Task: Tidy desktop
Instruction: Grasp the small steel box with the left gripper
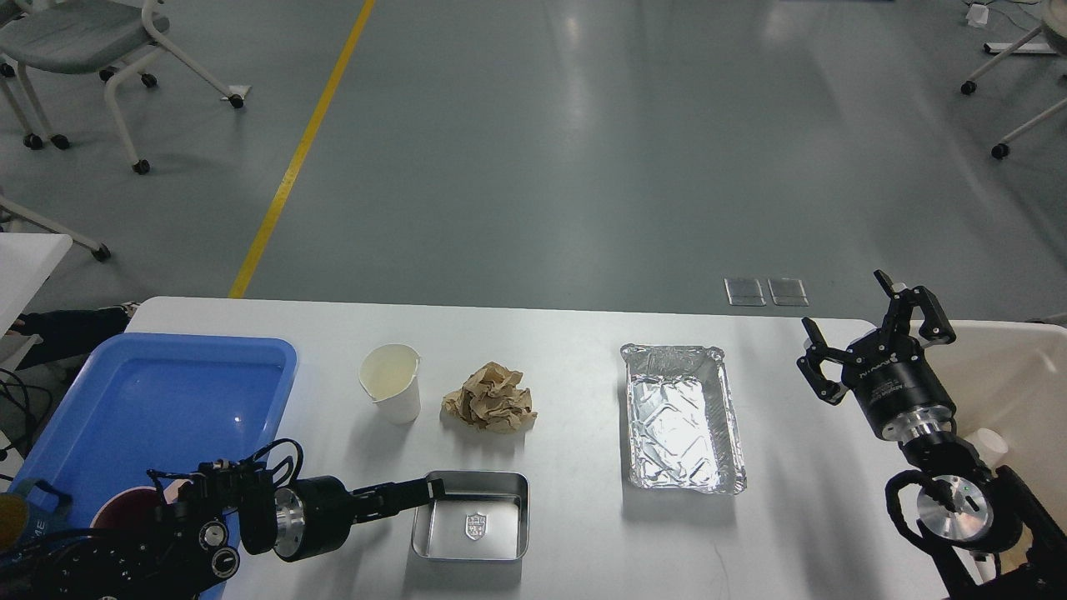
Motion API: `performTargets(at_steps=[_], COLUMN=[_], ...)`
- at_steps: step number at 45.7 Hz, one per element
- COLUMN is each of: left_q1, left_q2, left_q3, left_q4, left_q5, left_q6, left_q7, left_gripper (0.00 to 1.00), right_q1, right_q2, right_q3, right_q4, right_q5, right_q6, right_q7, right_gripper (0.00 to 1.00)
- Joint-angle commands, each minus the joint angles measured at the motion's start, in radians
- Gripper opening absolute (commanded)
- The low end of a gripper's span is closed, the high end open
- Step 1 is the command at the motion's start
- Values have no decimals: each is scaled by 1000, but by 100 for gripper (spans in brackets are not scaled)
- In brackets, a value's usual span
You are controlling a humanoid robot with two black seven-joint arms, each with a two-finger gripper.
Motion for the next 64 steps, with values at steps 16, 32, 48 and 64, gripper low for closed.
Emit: performTargets(at_steps=[16, 32, 48, 64], left_q1=[-43, -56, -66, -72], left_q2=[-8, -19, -24, -24], left_q3=[99, 125, 149, 157], left_q4=[12, 37, 42, 62], left_q5=[-5, -12, -14, -11], left_q6=[-2, -6, -13, -29], left_q7=[6, 5, 11, 9], left_gripper=[63, 36, 28, 1], right_q1=[0, 0, 0, 2], right_q2=[2, 0, 2, 9], right_q3=[2, 2, 2, 2], right_q4=[0, 0, -2, -2], right_q5=[0, 0, 0, 0], right_q6=[0, 0, 0, 0], right_q7=[0, 0, 0, 0], right_gripper=[100, 100, 100, 100])
